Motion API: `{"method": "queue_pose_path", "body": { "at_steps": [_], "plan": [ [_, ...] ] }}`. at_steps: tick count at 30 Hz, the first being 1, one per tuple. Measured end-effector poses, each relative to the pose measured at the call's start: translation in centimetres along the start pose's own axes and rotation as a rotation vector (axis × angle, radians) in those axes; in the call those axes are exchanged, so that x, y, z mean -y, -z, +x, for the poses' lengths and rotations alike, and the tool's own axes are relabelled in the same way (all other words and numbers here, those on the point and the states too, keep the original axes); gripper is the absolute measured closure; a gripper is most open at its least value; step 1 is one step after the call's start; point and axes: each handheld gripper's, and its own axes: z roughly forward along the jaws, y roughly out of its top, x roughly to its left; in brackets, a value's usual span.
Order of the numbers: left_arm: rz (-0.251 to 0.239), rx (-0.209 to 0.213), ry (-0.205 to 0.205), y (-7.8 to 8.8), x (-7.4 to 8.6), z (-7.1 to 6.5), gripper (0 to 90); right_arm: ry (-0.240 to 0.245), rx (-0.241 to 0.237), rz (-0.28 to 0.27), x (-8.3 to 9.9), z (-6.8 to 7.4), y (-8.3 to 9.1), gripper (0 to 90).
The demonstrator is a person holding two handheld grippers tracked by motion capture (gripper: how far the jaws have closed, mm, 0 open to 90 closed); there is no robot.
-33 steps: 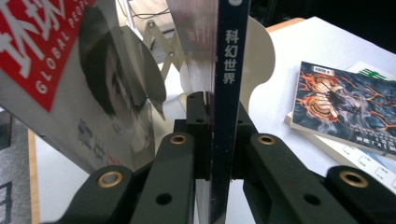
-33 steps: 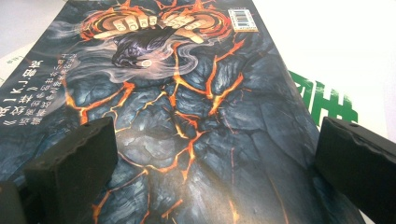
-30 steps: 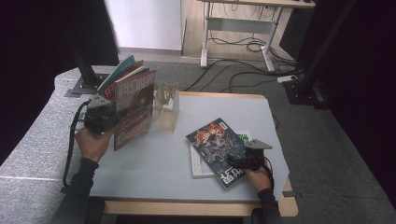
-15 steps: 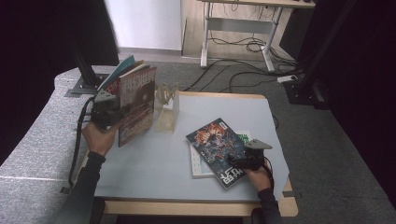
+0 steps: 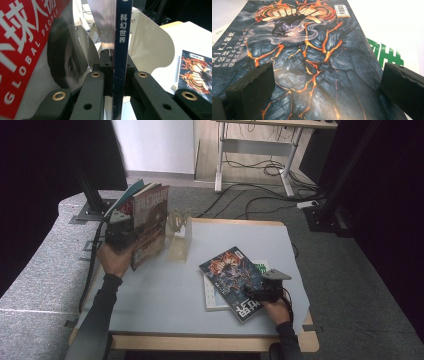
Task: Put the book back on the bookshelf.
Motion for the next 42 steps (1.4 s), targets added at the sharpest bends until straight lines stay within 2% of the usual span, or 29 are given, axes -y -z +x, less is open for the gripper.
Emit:
{"method": "queue_pose_path", "body": {
  "at_steps": [16,22,26,29,31,36,42],
  "plan": [
    [-0.039,-0.021,0.015,-3.2,0.2,-0.4,84.0,0.002,-0.001,0.000,0.0,0.0,0.0,0.0],
    [-0.053,-0.011,0.014,-3.5,0.8,-0.6,83.9,0.002,-0.002,0.000,0.0,0.0,0.0,0.0],
    [-0.041,0.001,0.012,-3.5,1.1,-0.4,83.7,0.002,-0.002,0.001,0.0,0.0,0.0,0.0],
    [-0.010,0.008,0.009,-3.4,1.3,-0.4,83.5,0.001,-0.002,0.000,0.0,0.0,0.0,0.0],
    [0.007,0.035,0.022,-3.4,1.3,-0.3,83.3,0.001,-0.002,0.000,0.0,0.0,0.0,0.0],
    [0.039,0.026,-0.008,-3.2,1.3,-0.7,83.3,0.002,-0.001,0.001,0.0,0.0,0.0,0.0],
    [0.065,0.025,0.004,-2.9,1.4,-0.5,83.1,0.002,-0.001,0.001,0.0,0.0,0.0,0.0]
  ]
}}
